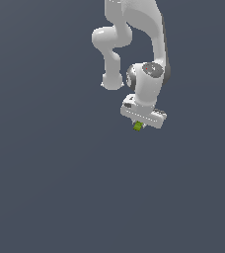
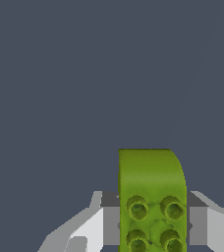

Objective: Pick up the object and move it to a goal position.

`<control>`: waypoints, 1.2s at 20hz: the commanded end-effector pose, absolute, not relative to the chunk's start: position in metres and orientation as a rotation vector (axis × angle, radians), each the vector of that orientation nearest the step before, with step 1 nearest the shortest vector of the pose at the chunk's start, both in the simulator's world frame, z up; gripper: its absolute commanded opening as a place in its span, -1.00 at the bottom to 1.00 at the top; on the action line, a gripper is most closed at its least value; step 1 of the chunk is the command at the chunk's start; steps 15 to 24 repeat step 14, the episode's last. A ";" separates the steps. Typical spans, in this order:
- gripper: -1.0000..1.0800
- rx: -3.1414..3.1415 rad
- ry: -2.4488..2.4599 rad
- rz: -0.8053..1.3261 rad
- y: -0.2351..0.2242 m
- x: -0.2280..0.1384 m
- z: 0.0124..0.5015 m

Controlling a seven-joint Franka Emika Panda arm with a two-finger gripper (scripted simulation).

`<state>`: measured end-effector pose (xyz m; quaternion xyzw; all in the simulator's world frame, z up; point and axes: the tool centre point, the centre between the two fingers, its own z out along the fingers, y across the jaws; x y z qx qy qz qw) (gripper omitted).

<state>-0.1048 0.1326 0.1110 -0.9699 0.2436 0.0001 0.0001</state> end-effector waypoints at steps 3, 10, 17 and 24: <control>-1.00 -3.047 0.767 0.000 0.149 -0.123 0.134; -1.00 -3.047 0.767 -0.001 0.164 -0.138 0.155; -1.00 -3.047 0.767 -0.001 0.167 -0.140 0.158; -1.00 -3.047 0.767 -0.001 0.167 -0.140 0.158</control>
